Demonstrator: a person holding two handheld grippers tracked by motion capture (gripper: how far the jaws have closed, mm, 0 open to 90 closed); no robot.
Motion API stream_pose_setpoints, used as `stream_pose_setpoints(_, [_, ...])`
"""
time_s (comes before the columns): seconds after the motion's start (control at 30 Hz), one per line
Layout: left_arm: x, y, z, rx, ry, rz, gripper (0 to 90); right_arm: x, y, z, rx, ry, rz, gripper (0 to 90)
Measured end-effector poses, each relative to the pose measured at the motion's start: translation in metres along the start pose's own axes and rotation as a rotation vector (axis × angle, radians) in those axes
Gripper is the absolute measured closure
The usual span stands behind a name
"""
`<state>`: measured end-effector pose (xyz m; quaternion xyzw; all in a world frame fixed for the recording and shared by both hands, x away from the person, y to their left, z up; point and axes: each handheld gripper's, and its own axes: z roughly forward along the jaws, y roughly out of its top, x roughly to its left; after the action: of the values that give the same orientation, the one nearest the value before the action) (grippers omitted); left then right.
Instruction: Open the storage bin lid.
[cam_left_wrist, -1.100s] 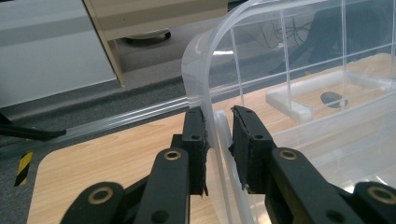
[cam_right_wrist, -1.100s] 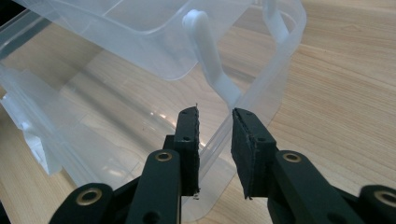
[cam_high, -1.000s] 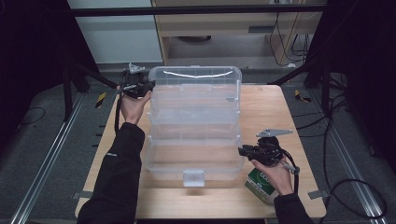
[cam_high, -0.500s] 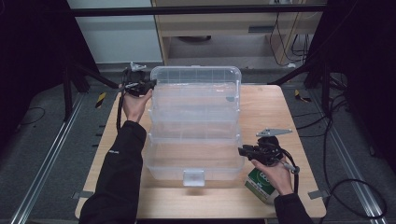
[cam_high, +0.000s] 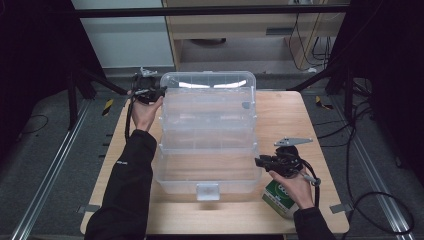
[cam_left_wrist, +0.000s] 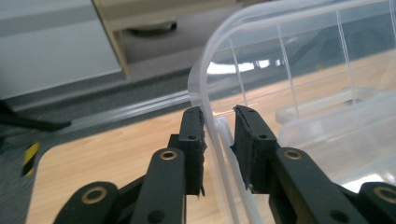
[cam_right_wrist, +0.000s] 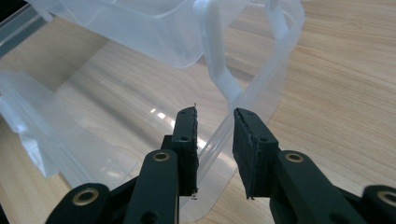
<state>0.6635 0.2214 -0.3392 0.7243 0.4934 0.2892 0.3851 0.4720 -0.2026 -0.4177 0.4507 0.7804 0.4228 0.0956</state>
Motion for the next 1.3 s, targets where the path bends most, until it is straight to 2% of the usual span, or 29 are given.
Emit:
stream_pose_setpoints(0.03, [0.003, -0.002, -0.001, -0.014, 0.02, -0.003, 72.2, -0.001, 0.0, 0.0, -0.002, -0.006, -0.006, 71.4])
stream_pose_setpoints(0.07, [0.005, -0.004, -0.003, -0.027, 0.028, 0.002, 77.3, -0.001, -0.001, 0.0, -0.003, -0.002, 0.0, 71.4])
stream_pose_setpoints(0.13, [0.01, -0.006, -0.006, -0.026, 0.006, -0.006, 77.8, -0.002, -0.001, 0.0, -0.003, 0.0, 0.0, 71.4])
stream_pose_setpoints(0.17, [0.012, -0.006, -0.008, -0.03, 0.021, 0.002, 77.7, -0.002, 0.0, 0.0, -0.003, 0.0, -0.001, 71.3])
stream_pose_setpoints(0.27, [0.02, -0.007, -0.017, -0.04, 0.026, -0.013, 77.3, -0.002, -0.001, 0.001, -0.002, -0.002, 0.004, 70.6])
stream_pose_setpoints(0.43, [0.025, -0.01, -0.035, -0.039, -0.006, -0.015, 73.4, 0.0, -0.001, 0.001, -0.002, -0.008, 0.006, 70.6])
stream_pose_setpoints(0.5, [0.026, -0.013, -0.043, -0.027, -0.013, 0.003, 71.0, 0.0, -0.001, 0.001, -0.001, -0.01, 0.006, 70.7])
stream_pose_setpoints(0.67, [0.028, -0.023, -0.067, -0.02, -0.079, -0.012, 64.1, 0.001, 0.0, 0.001, 0.005, -0.017, 0.0, 70.7])
stream_pose_setpoints(0.73, [0.028, -0.026, -0.072, -0.018, -0.085, -0.005, 61.4, 0.001, 0.001, 0.001, 0.012, -0.02, -0.003, 70.6])
stream_pose_setpoints(0.77, [0.026, -0.033, -0.083, -0.035, -0.091, -0.002, 60.7, 0.001, 0.002, 0.001, 0.014, -0.023, -0.006, 70.6])
stream_pose_setpoints(0.83, [0.024, -0.041, -0.092, -0.036, -0.113, 0.002, 59.7, 0.002, 0.002, 0.001, 0.017, -0.023, -0.006, 70.6])
stream_pose_setpoints(0.9, [0.022, -0.05, -0.101, -0.027, -0.117, 0.021, 58.3, 0.002, 0.002, 0.001, 0.017, -0.023, -0.007, 70.6])
stream_pose_setpoints(1.07, [0.019, -0.079, -0.123, 0.003, -0.137, 0.027, 56.1, 0.0, 0.001, 0.001, 0.012, -0.016, -0.001, 70.4])
stream_pose_setpoints(1.2, [0.009, -0.103, -0.132, 0.041, -0.14, 0.051, 54.4, 0.001, 0.002, 0.001, 0.017, -0.02, -0.005, 70.4])
stream_pose_setpoints(1.3, [-0.001, -0.118, -0.134, 0.074, -0.159, 0.067, 53.2, 0.001, 0.003, 0.001, 0.022, -0.024, -0.007, 70.4])
